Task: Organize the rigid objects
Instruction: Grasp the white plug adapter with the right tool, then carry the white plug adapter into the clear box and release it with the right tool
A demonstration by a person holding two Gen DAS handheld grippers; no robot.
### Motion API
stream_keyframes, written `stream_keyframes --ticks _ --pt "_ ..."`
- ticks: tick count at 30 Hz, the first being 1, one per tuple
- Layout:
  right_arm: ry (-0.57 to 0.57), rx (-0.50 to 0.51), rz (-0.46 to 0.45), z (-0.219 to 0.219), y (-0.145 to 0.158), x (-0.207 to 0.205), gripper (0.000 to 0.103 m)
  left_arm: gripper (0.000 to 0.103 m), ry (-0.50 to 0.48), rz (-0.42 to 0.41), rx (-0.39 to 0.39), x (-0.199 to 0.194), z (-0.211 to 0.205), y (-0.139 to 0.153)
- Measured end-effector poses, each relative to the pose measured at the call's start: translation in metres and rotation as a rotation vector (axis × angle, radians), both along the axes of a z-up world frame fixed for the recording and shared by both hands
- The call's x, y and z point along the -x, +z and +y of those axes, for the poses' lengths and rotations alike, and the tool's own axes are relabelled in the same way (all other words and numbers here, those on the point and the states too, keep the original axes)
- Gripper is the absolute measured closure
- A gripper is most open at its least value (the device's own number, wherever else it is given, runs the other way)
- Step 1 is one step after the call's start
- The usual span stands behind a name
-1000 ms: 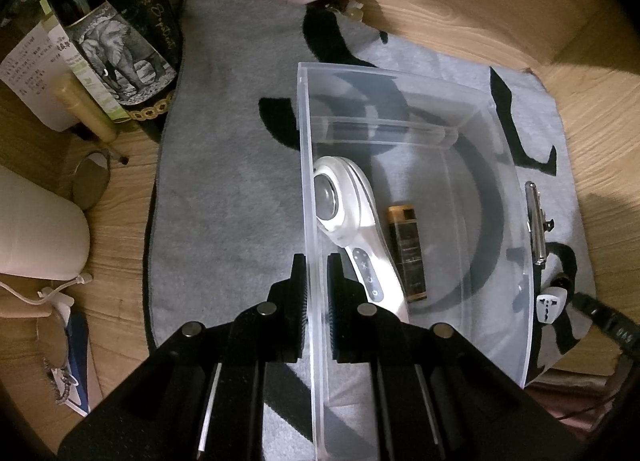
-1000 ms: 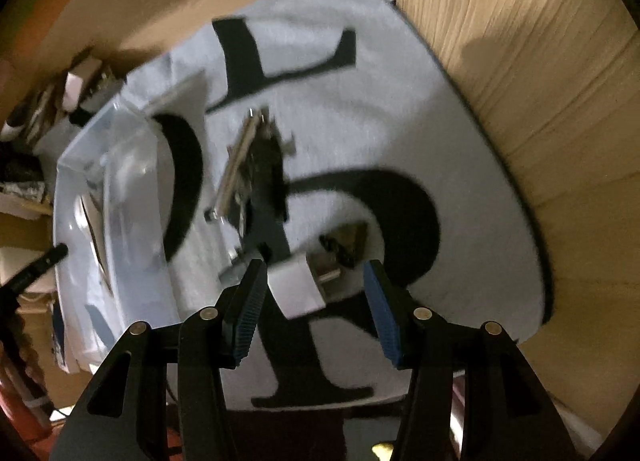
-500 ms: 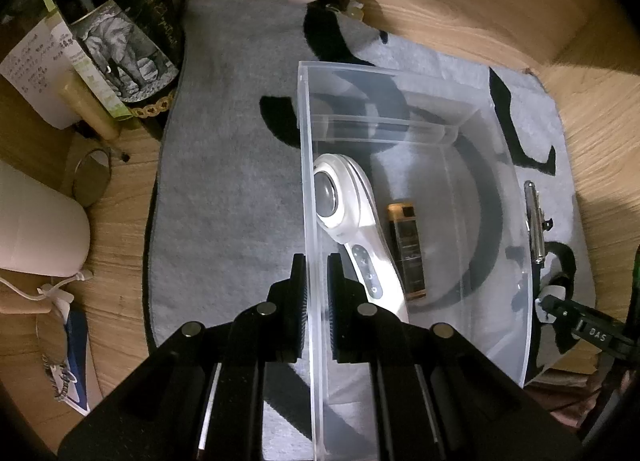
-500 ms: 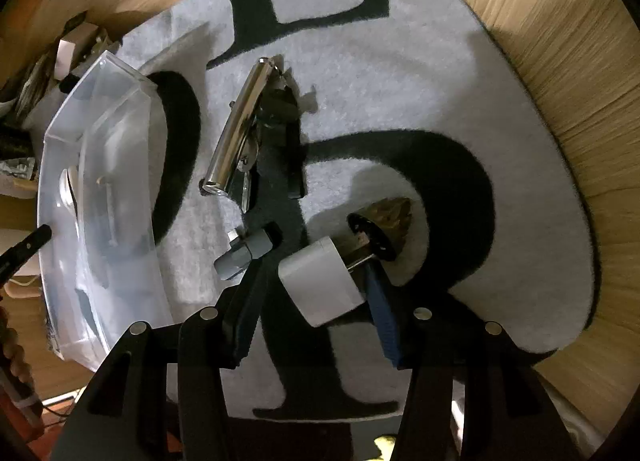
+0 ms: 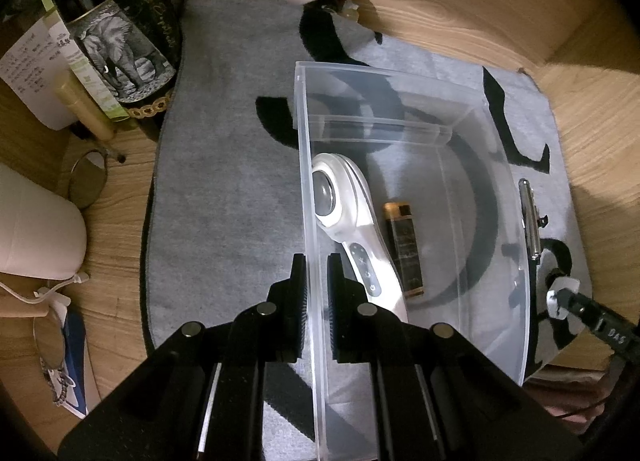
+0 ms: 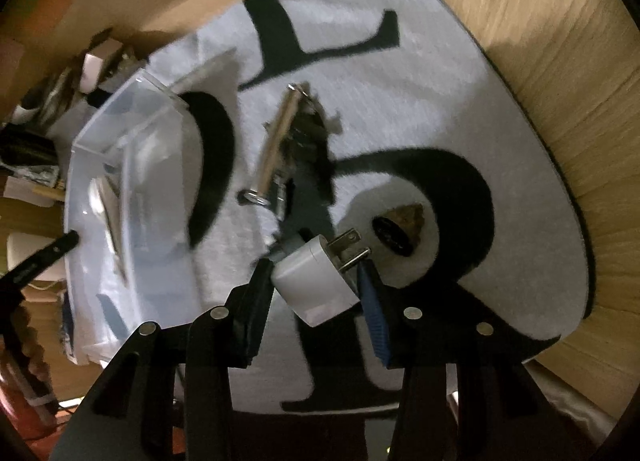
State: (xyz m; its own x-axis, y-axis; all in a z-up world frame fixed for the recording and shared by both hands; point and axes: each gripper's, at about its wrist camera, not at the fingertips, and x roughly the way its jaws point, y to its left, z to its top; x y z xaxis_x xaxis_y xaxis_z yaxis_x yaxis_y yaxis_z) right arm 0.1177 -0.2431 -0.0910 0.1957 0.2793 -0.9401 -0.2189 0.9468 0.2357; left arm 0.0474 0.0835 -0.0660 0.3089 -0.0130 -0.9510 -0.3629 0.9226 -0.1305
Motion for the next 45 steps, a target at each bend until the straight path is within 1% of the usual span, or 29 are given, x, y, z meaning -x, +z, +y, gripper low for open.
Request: stream_keyframes --ticks 4,12,15,19,22,26,27,31,42,45 --pt "0.016 -0.025 -0.035 0.011 0.017 0.003 0.063 0.096 -0.015 -0.001 -0.005 0.0 -0.001 0.001" --pt "0.097 -0.087 -0.118 0.056 0.052 -0.002 0.063 0.096 -0.021 -0.013 0.008 0.002 0.0 0.001" --pt "0.141 -0.098 -0.14 0.078 0.059 -0.006 0.063 0.096 -0.02 -0.015 0.014 0.003 0.0 0.001" --pt "0.207 -0.11 -0.146 0.103 0.063 -0.004 0.063 0.096 -0.017 -0.016 0.019 0.003 0.001 0.001" --pt "0.259 -0.107 -0.14 0.121 0.06 -0.001 0.063 0.096 -0.017 -0.017 0.023 0.004 0.001 0.002" --pt "0.318 -0.103 -0.111 0.142 0.051 0.004 0.063 0.096 -0.014 -0.018 0.027 0.004 0.001 0.002" --pt "0.347 -0.116 -0.105 0.147 0.048 0.006 0.063 0.096 -0.013 -0.018 0.028 0.004 0.001 0.002" --pt "0.405 -0.097 -0.082 0.164 0.038 0.014 0.063 0.096 -0.007 -0.019 0.033 0.005 0.001 0.003" --pt "0.5 0.016 -0.035 0.189 0.002 0.023 0.063 0.096 0.0 -0.019 0.033 0.005 0.001 0.003" --pt "0.519 0.027 -0.02 0.192 -0.004 0.027 0.063 0.096 0.003 -0.019 0.032 0.005 0.001 0.003"
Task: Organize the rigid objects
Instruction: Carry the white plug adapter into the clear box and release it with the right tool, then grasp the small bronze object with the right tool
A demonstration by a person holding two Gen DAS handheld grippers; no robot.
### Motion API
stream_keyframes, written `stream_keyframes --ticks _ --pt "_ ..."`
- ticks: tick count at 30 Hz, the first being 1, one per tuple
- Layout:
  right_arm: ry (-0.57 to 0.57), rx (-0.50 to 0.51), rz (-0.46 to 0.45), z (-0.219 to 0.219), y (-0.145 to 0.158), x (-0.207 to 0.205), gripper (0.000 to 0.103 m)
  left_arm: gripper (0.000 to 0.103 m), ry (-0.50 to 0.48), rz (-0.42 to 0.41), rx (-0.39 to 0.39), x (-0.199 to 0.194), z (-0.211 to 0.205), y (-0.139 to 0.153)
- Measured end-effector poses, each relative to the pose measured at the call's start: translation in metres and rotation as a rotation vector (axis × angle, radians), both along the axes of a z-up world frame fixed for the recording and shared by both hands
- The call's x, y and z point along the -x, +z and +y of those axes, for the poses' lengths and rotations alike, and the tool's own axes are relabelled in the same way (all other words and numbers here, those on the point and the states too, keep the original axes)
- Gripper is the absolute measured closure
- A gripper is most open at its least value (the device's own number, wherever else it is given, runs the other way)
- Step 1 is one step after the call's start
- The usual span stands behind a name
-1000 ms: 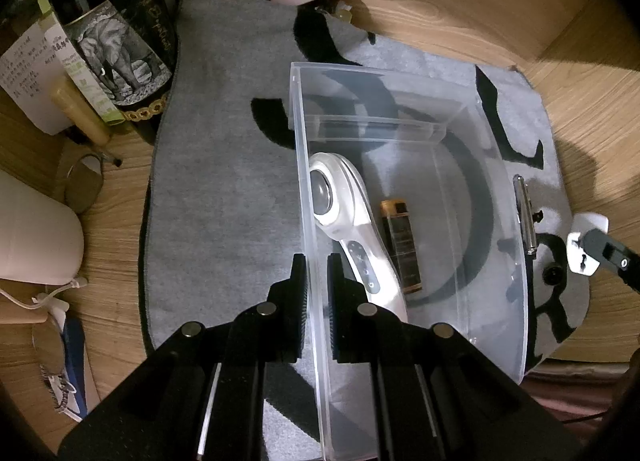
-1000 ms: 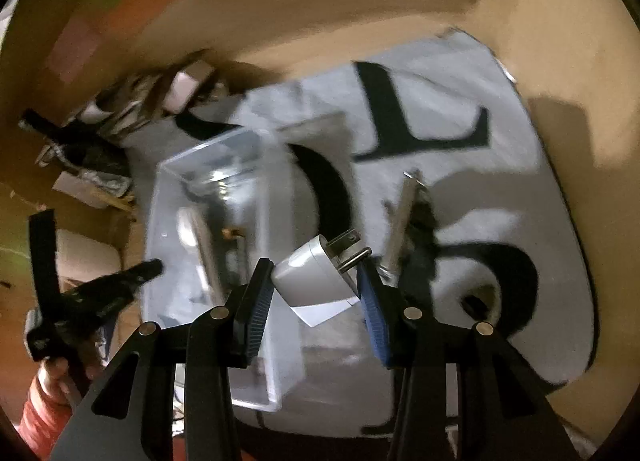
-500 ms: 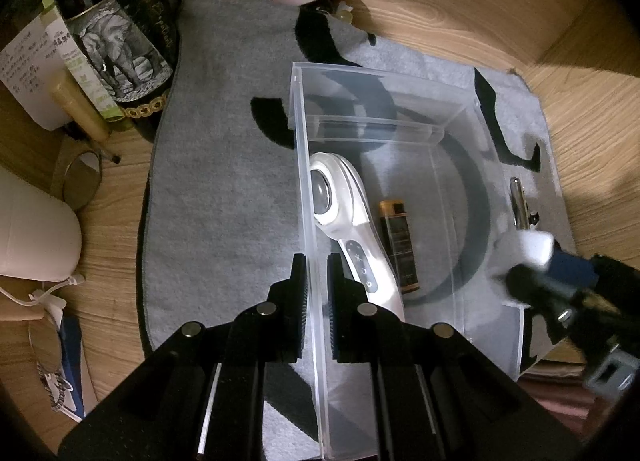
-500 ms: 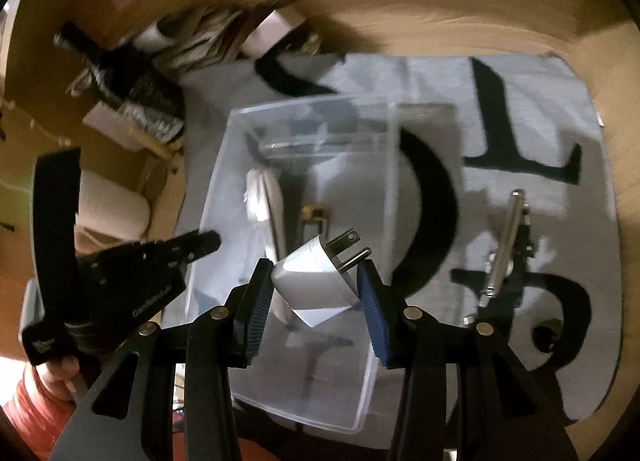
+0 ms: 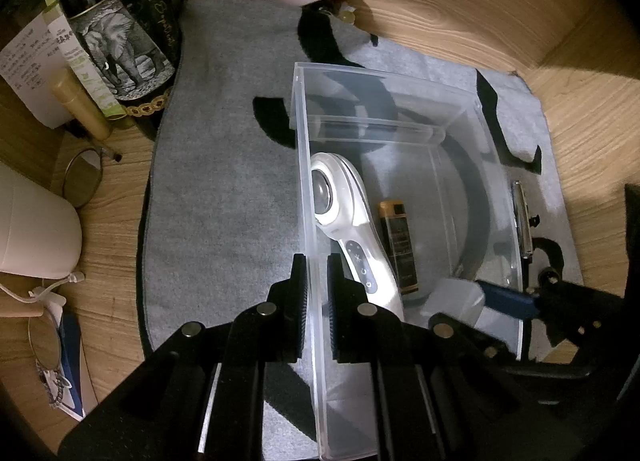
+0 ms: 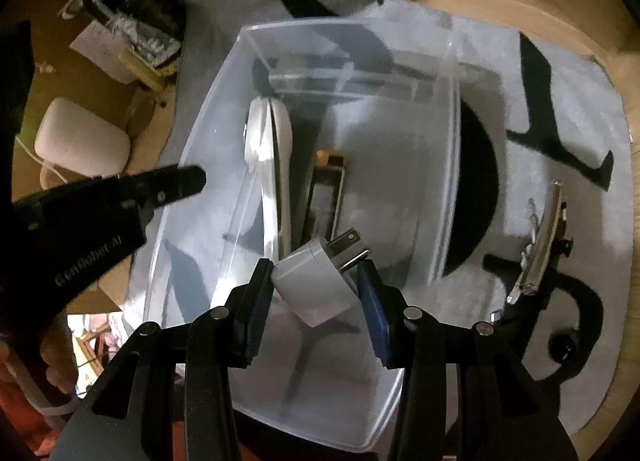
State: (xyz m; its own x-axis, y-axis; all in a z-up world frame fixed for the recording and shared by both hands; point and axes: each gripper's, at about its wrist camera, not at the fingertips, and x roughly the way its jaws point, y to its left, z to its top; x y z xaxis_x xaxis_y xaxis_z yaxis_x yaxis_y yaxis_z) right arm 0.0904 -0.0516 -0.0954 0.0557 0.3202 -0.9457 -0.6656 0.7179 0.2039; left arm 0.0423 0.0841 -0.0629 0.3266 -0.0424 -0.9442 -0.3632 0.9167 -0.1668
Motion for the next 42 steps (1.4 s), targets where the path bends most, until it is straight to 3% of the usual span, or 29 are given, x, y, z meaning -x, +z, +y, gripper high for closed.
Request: stream_keyframes --ticks 10,18,26,34,42 --pt "0.004 -0.002 0.034 -0.005 -0.004 0.004 0.063 0.096 0.003 0.002 -0.008 -0.001 -0.001 0.0" --pt "-0.041 -0.092 0.041 -0.026 0.02 -0.003 0.056 0.096 0.004 0.005 -0.014 -0.001 -0.001 -0.001" --pt "-0.1 -0.152 -0.02 -0.039 0.052 -0.012 0.056 0.096 0.007 0.006 -0.021 -0.001 -0.002 -0.001" --pt "-0.238 -0.13 -0.092 -0.087 0.069 -0.035 0.056 0.096 0.012 0.008 -0.028 -0.002 -0.004 0.0" --pt "-0.436 -0.068 -0.09 -0.156 0.055 -0.062 0.056 0.096 0.014 0.012 -0.034 -0.003 -0.003 0.0"
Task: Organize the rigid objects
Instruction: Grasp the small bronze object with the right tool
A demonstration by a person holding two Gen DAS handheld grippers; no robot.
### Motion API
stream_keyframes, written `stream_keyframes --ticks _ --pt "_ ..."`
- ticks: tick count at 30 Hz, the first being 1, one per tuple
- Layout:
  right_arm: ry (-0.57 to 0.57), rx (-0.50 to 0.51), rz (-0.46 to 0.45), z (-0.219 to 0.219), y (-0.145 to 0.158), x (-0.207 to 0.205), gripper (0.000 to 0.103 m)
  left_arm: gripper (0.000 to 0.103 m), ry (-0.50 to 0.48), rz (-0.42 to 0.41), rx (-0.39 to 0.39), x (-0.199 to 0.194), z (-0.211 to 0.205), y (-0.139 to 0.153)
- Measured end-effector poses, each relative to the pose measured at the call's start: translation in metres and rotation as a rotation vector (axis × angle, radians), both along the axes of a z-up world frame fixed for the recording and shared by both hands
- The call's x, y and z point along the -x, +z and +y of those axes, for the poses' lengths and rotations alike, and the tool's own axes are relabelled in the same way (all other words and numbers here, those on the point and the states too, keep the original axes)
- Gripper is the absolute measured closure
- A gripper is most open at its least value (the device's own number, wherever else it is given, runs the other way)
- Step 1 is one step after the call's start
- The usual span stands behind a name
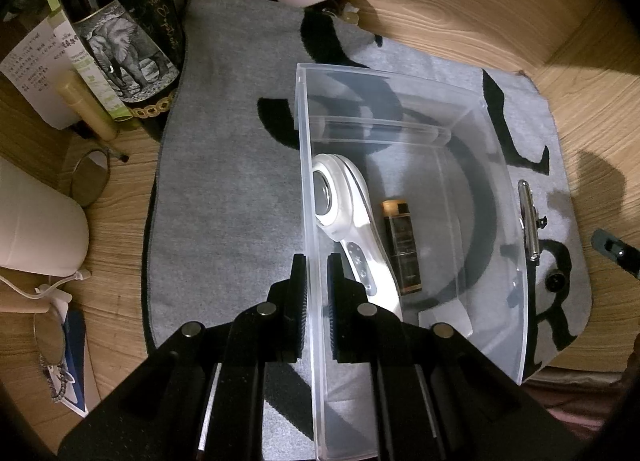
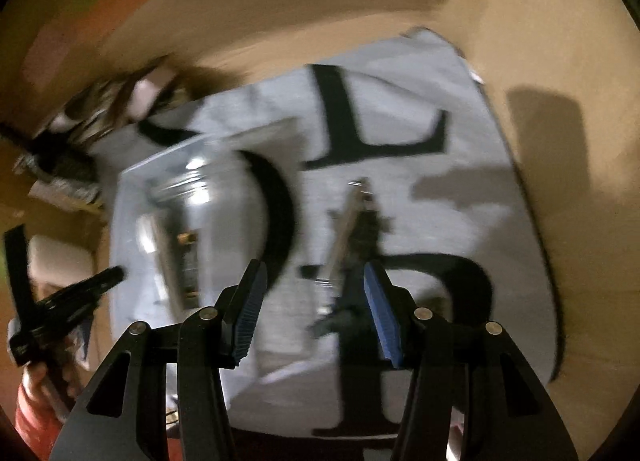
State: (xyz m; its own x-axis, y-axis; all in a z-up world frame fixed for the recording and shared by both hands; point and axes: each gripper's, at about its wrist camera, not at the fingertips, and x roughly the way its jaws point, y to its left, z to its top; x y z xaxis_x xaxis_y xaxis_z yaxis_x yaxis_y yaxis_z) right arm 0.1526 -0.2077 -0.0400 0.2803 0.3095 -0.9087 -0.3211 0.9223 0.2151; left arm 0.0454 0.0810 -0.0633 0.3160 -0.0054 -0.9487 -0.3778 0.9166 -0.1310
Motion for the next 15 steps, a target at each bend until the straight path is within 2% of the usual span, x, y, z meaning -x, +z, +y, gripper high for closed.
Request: stream_keyframes --ticks 8,15 --pt "-0.126 0.091 0.064 -0.042 -0.039 -0.017 0.055 0.096 0.004 0.005 -0.006 0.0 0.0 0.0" --pt "-0.16 0.117 0.135 -0.053 -0.076 -0.022 0.056 0.096 0.003 0.009 -0.02 -0.001 -0.002 -0.001"
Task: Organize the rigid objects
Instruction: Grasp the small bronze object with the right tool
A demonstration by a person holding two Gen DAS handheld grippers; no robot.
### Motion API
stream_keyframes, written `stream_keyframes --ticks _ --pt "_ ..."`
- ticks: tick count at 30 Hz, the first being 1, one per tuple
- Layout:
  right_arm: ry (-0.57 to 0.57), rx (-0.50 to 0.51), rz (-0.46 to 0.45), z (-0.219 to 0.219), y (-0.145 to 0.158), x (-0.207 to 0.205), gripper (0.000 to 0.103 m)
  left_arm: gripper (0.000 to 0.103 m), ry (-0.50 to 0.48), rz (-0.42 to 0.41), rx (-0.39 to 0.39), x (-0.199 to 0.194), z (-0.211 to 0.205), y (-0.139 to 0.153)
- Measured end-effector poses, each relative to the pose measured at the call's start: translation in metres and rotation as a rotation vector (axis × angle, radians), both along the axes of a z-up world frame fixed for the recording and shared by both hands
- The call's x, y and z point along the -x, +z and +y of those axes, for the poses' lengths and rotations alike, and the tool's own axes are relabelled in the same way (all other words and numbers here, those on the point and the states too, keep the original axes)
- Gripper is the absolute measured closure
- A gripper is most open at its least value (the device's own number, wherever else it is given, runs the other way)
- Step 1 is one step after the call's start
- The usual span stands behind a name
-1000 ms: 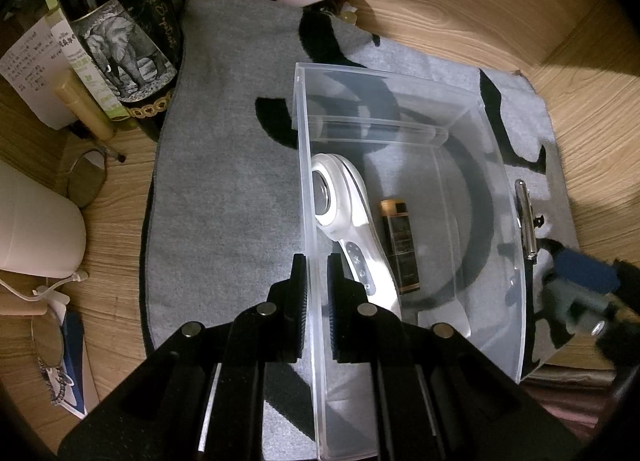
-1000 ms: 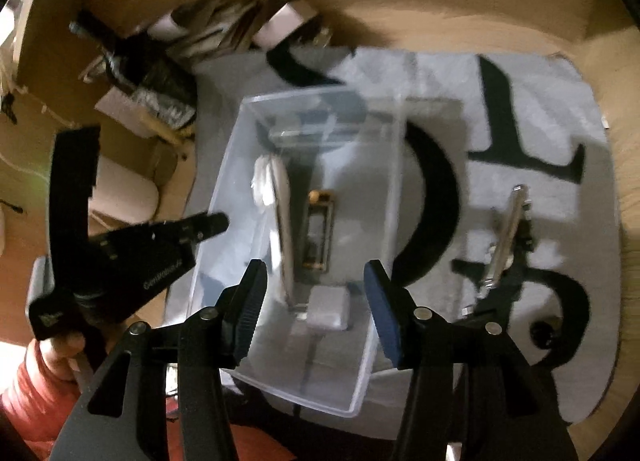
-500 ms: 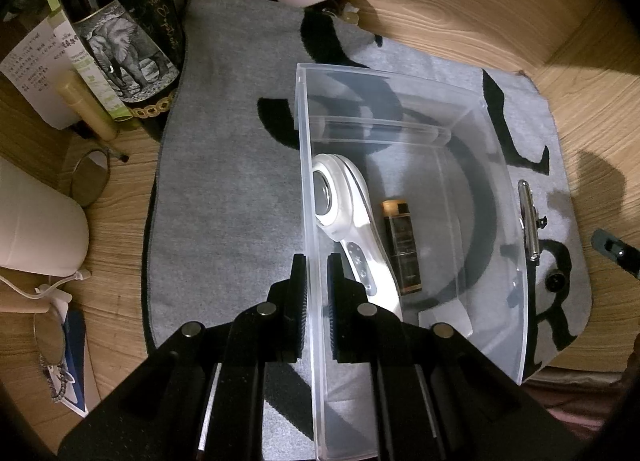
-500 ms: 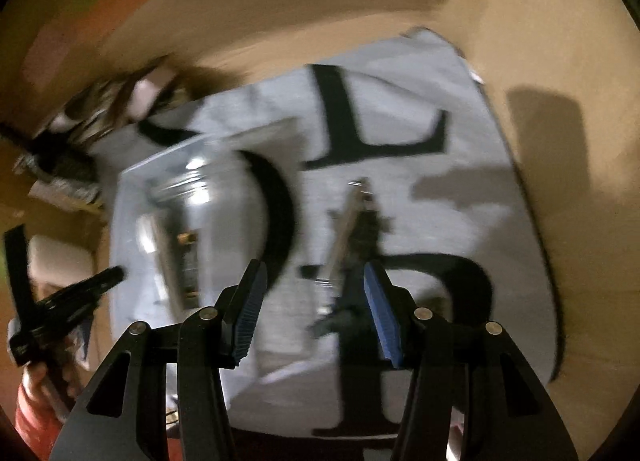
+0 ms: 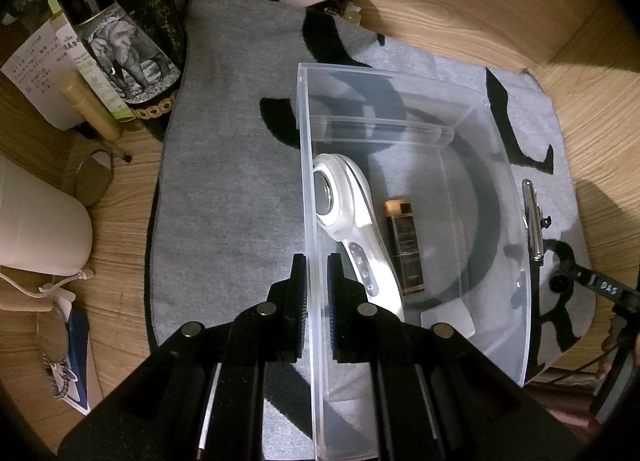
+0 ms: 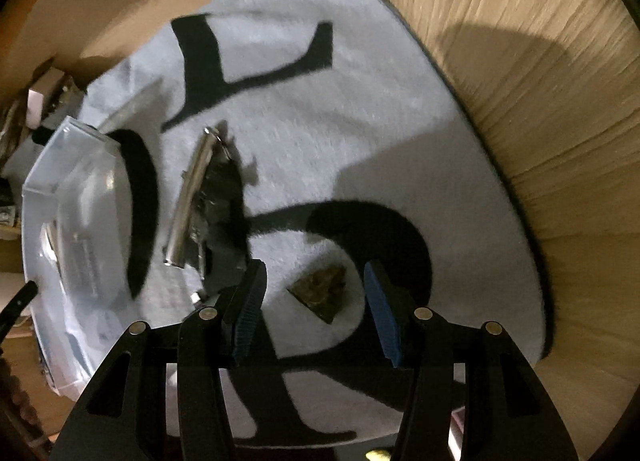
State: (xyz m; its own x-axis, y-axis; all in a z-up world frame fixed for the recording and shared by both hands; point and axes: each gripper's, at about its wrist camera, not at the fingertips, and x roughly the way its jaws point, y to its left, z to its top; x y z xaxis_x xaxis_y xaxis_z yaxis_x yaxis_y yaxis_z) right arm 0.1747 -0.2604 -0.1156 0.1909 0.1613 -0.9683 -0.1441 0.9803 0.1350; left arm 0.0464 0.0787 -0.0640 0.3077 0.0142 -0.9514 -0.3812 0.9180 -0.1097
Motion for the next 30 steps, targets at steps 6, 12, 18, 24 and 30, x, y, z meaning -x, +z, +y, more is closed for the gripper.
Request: stream_keyframes --ticks 6,12,18,24,30 --pt "-0.011 0.011 0.035 -0.003 -0.021 0.0 0.055 0.096 0.001 0.0 0.003 0.0 0.0 0.0" --pt "0.0 0.013 0.017 -0.006 -0.021 0.004 0.07 0.096 -0.006 0.0 -0.002 0.0 0.0 0.0" --pt "0.002 0.006 -0.016 -0.003 -0.009 0.017 0.07 0.096 -0.012 0.0 -0.001 0.0 0.0 0.0" --pt "0.016 -0.041 -0.067 0.005 0.016 0.026 0.07 0.096 -0.02 -0.003 0.005 0.001 -0.001 0.0" --pt "0.048 -0.083 -0.125 0.025 0.046 0.035 0.07 0.096 -0.026 -0.008 0.018 0.002 0.001 0.001"
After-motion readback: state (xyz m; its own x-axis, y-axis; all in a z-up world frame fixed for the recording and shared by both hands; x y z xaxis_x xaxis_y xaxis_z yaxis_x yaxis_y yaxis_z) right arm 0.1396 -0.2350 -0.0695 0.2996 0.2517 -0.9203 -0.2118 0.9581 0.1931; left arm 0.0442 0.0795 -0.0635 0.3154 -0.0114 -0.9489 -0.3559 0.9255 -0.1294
